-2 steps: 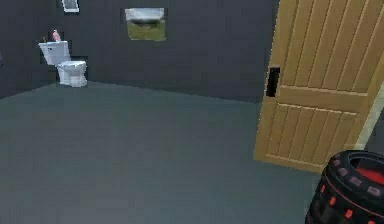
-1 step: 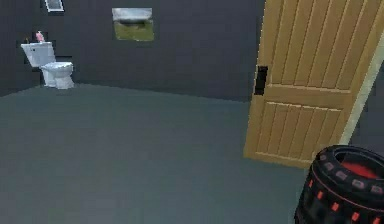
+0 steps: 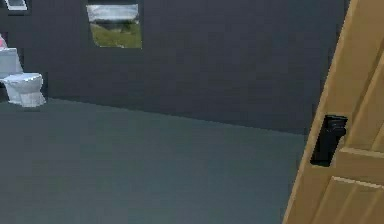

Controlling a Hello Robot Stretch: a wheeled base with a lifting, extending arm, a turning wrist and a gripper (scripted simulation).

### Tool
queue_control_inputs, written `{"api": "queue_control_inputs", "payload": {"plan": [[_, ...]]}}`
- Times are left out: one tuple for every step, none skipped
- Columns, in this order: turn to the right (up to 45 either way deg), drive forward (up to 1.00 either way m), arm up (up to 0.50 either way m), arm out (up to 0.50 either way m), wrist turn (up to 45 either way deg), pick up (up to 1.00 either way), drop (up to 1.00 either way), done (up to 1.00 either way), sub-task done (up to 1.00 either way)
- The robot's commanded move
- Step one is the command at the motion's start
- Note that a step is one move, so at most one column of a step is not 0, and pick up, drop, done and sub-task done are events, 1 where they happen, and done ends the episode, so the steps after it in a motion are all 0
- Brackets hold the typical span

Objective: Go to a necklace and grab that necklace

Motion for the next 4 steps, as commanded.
{"api": "queue_control_inputs", "payload": {"plan": [[0.0, 0.7, 0.0, 0.0, 0.0, 0.0, 0.0, 0.0, 0.0], [15.0, 0.0, 0.0, 0.0, 0.0, 0.0, 0.0, 0.0, 0.0], [0.0, 0.1, 0.0, 0.0, 0.0, 0.0, 0.0, 0.0, 0.0], [18.0, 0.0, 0.0, 0.0, 0.0, 0.0, 0.0, 0.0, 0.0]]}}
